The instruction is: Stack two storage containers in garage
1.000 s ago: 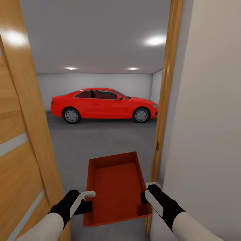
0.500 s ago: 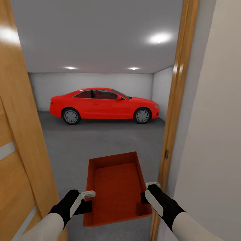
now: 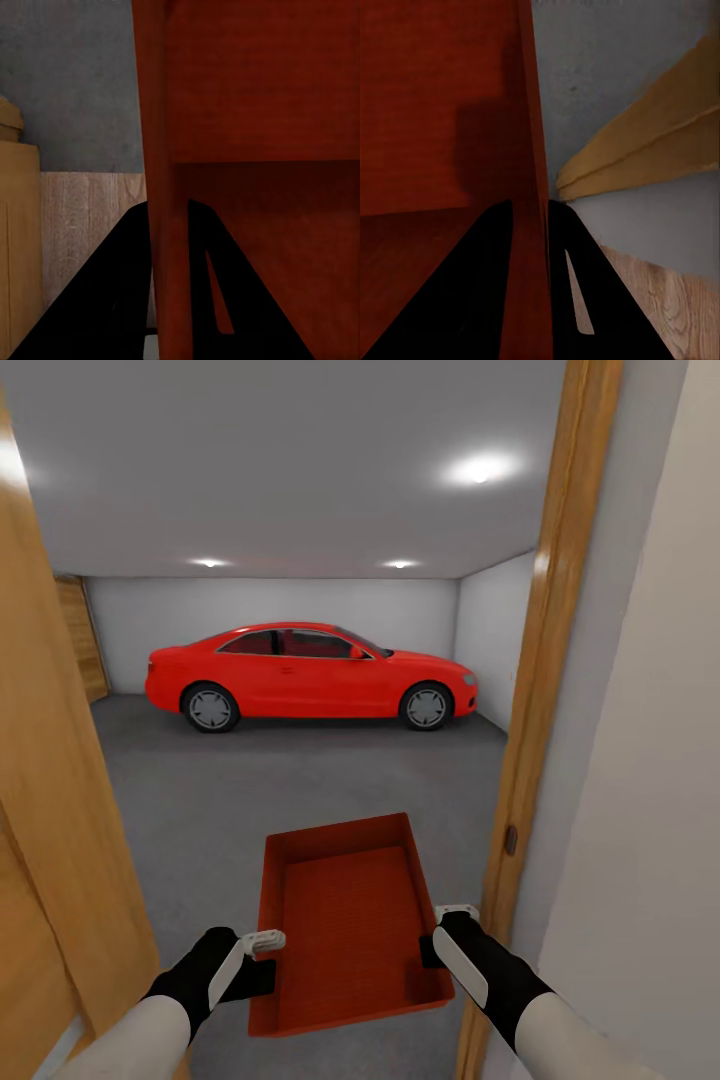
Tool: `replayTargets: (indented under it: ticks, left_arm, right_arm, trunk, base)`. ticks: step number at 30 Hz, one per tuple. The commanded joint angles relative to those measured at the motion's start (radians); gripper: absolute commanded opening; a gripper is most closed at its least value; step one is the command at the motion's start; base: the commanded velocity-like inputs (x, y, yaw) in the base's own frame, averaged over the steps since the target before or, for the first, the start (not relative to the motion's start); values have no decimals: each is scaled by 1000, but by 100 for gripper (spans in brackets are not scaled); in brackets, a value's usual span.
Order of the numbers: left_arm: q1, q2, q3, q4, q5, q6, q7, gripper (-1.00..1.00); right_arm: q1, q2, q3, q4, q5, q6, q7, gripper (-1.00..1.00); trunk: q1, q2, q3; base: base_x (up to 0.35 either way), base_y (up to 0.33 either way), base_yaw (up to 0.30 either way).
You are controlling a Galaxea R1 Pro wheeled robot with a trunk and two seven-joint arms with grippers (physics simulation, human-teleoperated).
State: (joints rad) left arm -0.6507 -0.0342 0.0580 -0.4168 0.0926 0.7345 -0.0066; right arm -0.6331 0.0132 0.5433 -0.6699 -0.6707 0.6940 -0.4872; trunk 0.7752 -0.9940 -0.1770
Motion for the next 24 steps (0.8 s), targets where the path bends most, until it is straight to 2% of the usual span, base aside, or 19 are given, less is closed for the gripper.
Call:
replayTargets:
  ticks: [1, 12, 21, 24]
  left_arm:
    - [-1, -6, 11, -2, 7, 5, 4, -100]
    - [-1, -6, 11, -2, 7, 5, 4, -100]
    - [-1, -5, 11, -2, 7, 5, 4, -100]
    - [-1, -6, 11, -2, 7, 5, 4, -100]
  right_arm:
    - [0, 0, 20, 0, -24, 0, -8, -100]
    - [0, 1, 19, 0, -24, 0, -8, -100]
    - [0, 1, 19, 0, -24, 0, -8, -100]
    - [0, 0, 19, 0, -24, 0, -8, -100]
  trunk:
    - [1, -1, -1]
    - [1, -1, -1]
    - [1, -1, -1]
    - [1, -1, -1]
  base:
    - [176, 0, 0]
    - [35, 1, 0]
    - [238, 110, 0]
    - [74, 19, 0]
